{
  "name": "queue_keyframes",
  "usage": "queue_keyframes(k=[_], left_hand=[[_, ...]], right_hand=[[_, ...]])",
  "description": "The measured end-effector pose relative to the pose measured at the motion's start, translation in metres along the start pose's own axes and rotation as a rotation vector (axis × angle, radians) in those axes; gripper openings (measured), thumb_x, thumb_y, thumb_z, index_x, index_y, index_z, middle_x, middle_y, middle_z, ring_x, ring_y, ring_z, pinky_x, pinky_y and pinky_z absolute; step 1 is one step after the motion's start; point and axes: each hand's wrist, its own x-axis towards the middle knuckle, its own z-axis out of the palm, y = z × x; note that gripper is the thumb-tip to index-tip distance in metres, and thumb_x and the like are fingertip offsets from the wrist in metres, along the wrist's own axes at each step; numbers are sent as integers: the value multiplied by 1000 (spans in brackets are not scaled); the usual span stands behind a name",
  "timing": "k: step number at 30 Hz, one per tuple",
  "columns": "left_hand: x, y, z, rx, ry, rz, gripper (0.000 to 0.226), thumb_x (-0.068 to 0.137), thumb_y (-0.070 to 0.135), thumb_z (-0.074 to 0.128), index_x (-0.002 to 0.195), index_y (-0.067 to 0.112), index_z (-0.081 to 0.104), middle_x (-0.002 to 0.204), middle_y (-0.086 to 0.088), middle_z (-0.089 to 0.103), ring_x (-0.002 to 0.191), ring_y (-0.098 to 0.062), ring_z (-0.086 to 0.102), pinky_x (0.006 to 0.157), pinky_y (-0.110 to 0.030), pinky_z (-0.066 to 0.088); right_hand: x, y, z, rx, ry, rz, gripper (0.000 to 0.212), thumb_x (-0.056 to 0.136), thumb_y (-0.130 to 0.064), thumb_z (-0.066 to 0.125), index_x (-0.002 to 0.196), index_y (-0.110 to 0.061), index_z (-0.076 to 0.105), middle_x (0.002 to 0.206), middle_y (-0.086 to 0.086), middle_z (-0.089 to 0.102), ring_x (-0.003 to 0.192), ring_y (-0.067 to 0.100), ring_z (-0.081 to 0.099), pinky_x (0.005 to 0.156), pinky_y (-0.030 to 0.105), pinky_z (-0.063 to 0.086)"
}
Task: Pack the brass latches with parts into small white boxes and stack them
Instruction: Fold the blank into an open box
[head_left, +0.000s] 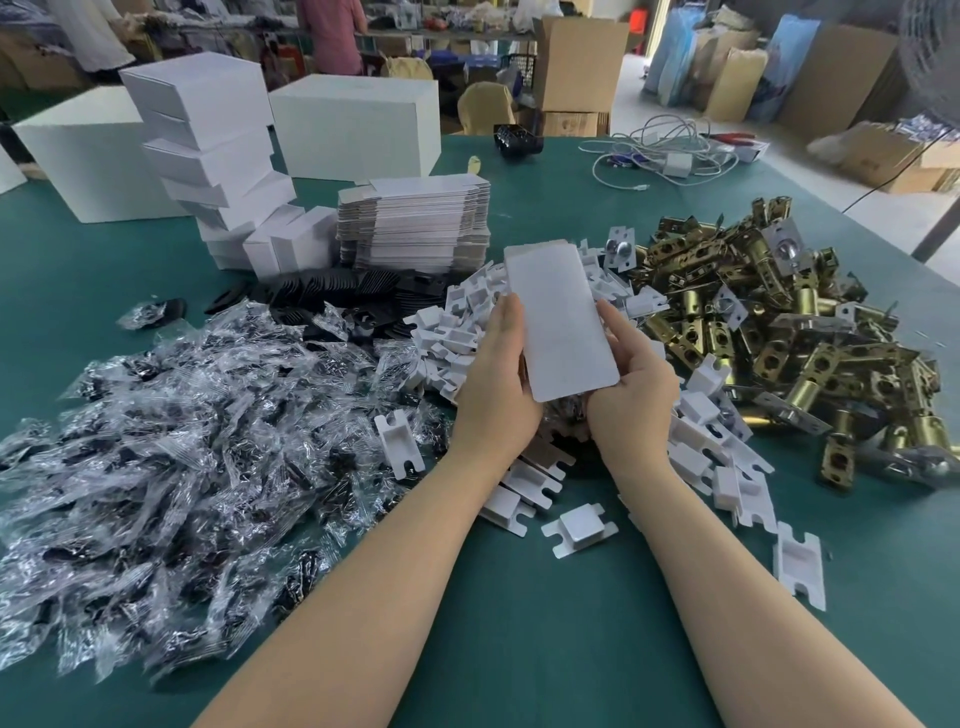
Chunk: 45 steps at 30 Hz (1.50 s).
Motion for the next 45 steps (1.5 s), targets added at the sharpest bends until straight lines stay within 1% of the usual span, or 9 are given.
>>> queue_keyframes(k=[6,9,12,15,21,26,32,38,45], left_hand=[[7,-7,-11,-65,-208,-6,84,90,2,64,154,29,17,148,1,41,129,-12,50,92,-28,55],[10,-8,-23,-341,-320,-78,94,78,-10,57,156,29,20,132,29,52,122,3,54,86,-14,51],[19,-1,-31,-619,-170,-257,68,83,-5,49,142,30,53,135,16,60,117,-10,65,85,-24,56],[24,4,-31,-674,20,-325,19,102,25,57,118,30,67,114,4,73,95,-19,74,67,-28,59],[25,7,-35,-853,-40,-486,41,100,36,55,136,15,50,120,-12,71,110,-35,68,84,-53,57],[25,7,-43,-985,-38,-536,28,97,29,58,121,14,61,97,-6,76,85,-20,74,61,-36,62],[22,6,-45,-870,-156,-411,46,82,20,75,127,18,63,107,-5,75,88,-18,73,67,-31,61],[18,6,-39,-754,-334,-321,26,90,17,66,110,31,75,106,5,74,93,-11,70,70,-26,58],[15,2,-32,-756,-244,-364,24,92,9,66,113,21,69,102,-1,76,89,-19,73,65,-34,59]], right_hand=[[3,-9,-2,190,-48,0,53,91,2,60,120,-42,59,120,-3,69,111,6,65,86,29,58],[6,-12,-8,208,-65,20,61,89,10,53,117,-44,62,121,-13,68,108,6,65,74,25,58],[9,-12,-12,212,-68,54,79,83,22,42,113,-48,63,114,-21,66,87,1,66,51,21,50],[8,-13,-11,211,-114,25,76,86,23,45,113,-46,61,119,-13,65,104,1,64,69,18,55],[10,-13,-9,416,-305,75,44,90,6,63,117,-28,65,110,-3,74,103,17,70,74,28,59],[17,-15,-15,741,-376,343,50,92,14,43,110,-23,72,106,7,75,90,19,72,76,29,59],[20,-18,-15,459,-245,401,28,95,-51,54,104,-33,74,102,-3,75,89,19,71,75,42,58],[14,-18,-15,275,-233,223,17,96,-42,60,94,-32,74,92,-4,75,80,15,71,70,36,60],[16,-18,-18,360,-232,363,21,95,-38,62,84,-25,75,86,-1,75,76,18,71,71,42,61]])
